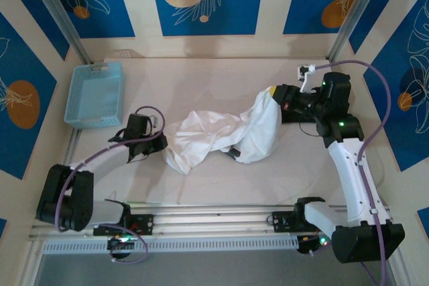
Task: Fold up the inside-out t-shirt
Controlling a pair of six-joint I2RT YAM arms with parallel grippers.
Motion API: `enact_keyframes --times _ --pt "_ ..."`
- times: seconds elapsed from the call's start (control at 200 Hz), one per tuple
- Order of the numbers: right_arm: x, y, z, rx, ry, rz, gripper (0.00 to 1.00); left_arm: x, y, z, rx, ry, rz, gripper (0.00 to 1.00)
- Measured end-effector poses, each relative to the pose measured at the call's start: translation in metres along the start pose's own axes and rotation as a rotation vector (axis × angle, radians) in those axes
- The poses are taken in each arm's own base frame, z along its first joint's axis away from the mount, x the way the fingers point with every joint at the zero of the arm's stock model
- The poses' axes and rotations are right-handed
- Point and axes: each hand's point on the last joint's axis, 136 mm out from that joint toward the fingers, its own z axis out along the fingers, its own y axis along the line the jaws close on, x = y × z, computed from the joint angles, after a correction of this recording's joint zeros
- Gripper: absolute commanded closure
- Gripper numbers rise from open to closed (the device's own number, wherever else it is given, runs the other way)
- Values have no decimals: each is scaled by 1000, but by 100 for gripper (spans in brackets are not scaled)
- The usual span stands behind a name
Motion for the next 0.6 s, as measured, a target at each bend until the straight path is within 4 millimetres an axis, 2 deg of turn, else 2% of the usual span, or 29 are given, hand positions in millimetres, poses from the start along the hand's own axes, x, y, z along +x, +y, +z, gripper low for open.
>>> enact_keyframes --times 0.075,0.205,0.275,0.375,0.45,0.505,0.57,0.6 --pt "-21 2 -14 33 -62 -31 100 -21 -16 -23 34 -88 30 100" --pt "-52 10 -43 74 -171 -84 100 -71 -42 -77 59 -303 87 100" --pt "-59 16 -52 79 -203 -108 100 -88 -42 -89 32 -366 96 81" --pt "-58 19 -53 63 -203 -111 100 -92 -22 -74 -66 -344 95 59" --pt "-54 18 -46 40 -185 -99 100 -80 2 -50 -174 -252 98 52" --pt "-47 15 -37 29 -157 -84 100 -67 15 -41 -231 -193 98 47" --pt "-36 11 -25 18 -113 -67 100 -53 18 -40 -258 -165 120 44" --pt "-30 8 -18 14 -91 -58 100 -45 12 -41 -249 -161 141 43"
